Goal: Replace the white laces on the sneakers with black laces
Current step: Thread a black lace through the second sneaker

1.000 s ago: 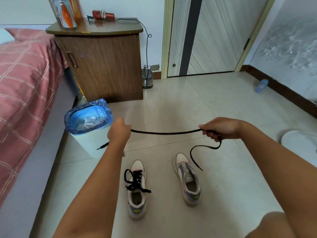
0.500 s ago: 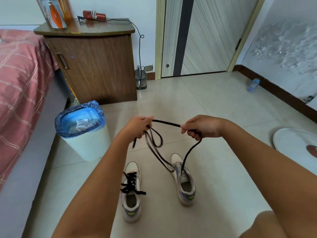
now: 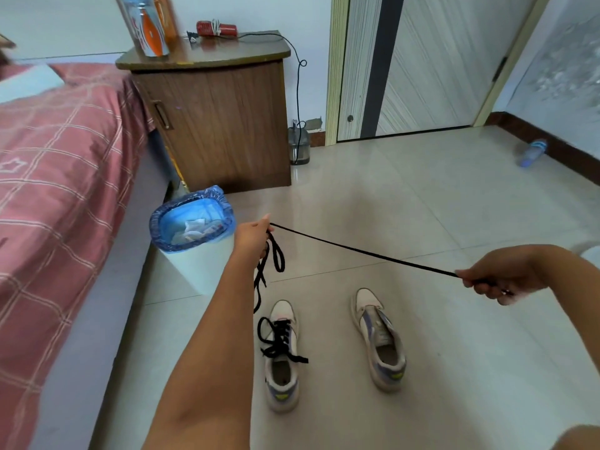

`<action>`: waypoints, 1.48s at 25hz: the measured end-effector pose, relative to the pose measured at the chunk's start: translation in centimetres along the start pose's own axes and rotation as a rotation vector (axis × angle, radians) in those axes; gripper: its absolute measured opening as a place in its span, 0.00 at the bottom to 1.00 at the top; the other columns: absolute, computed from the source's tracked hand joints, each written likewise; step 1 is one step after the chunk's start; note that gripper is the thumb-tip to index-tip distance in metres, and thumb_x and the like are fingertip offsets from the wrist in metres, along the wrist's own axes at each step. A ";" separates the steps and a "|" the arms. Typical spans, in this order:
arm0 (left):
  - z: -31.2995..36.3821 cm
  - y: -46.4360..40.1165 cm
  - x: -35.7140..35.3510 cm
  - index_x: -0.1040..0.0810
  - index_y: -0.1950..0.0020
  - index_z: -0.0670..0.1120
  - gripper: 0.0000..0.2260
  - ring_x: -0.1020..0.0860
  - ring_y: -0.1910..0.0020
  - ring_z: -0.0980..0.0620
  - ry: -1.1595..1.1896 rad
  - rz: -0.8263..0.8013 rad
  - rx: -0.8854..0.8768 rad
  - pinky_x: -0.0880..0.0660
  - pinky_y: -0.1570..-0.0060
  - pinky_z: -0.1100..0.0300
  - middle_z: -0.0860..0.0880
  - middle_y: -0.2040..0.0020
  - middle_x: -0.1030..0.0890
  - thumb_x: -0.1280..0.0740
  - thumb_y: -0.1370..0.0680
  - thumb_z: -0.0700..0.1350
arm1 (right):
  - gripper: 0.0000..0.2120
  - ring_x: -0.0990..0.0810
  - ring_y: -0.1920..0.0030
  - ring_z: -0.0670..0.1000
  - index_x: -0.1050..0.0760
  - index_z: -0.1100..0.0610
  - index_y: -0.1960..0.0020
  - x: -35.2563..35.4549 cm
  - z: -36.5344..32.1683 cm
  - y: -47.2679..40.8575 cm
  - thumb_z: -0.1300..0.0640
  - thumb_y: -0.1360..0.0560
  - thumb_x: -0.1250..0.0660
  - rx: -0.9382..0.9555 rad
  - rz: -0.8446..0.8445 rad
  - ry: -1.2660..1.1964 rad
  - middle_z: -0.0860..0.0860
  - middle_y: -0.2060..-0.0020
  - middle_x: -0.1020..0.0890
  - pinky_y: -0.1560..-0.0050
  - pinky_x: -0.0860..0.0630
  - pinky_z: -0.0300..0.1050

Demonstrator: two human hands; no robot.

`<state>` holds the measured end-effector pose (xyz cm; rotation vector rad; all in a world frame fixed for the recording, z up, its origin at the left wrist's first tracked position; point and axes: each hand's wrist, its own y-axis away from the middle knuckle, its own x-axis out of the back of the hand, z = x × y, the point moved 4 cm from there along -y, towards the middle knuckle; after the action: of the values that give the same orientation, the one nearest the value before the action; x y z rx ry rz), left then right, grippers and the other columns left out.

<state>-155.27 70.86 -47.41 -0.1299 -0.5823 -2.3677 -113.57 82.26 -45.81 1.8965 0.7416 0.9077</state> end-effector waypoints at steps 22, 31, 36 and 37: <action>2.5 3.9 -6.6 0.36 0.31 0.41 0.18 0.29 0.70 0.53 -0.044 -0.393 -0.065 0.28 0.68 0.61 0.44 0.53 0.28 0.40 0.20 0.34 | 0.14 0.37 0.83 0.45 0.35 0.59 0.61 -12.6 -13.5 -0.8 0.58 0.18 0.48 0.312 -0.289 -0.696 0.68 0.55 0.20 0.79 0.33 0.31; 1.9 4.9 -8.7 0.32 0.37 0.38 0.12 0.27 0.70 0.51 -0.086 -0.466 -0.048 0.27 0.67 0.59 0.43 0.60 0.26 0.37 0.20 0.37 | 0.11 0.39 0.86 0.41 0.29 0.61 0.60 -13.8 -16.2 -2.7 0.63 0.20 0.44 0.408 -0.226 -0.951 0.53 0.64 0.24 0.82 0.40 0.29; 0.6 4.0 -9.0 0.21 0.50 0.39 0.09 0.30 0.74 0.55 -0.213 -0.466 -0.118 0.30 0.71 0.64 0.47 0.64 0.23 0.40 0.19 0.41 | 0.09 0.38 0.85 0.42 0.29 0.60 0.61 -7.9 -20.6 -2.7 0.64 0.22 0.41 0.533 0.063 -0.796 0.53 0.64 0.24 0.83 0.38 0.31; 0.8 3.8 -9.3 0.21 0.50 0.39 0.09 0.31 0.73 0.54 -0.136 -0.459 -0.133 0.30 0.71 0.64 0.47 0.64 0.24 0.40 0.19 0.40 | 0.08 0.37 0.83 0.42 0.27 0.60 0.61 -6.5 -22.1 -1.8 0.64 0.23 0.39 0.621 0.105 -0.798 0.54 0.62 0.24 0.82 0.37 0.32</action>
<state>-145.80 74.24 -47.49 -0.2394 -0.5647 -2.8625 -135.60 87.99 -41.67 2.5892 0.4423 -0.1063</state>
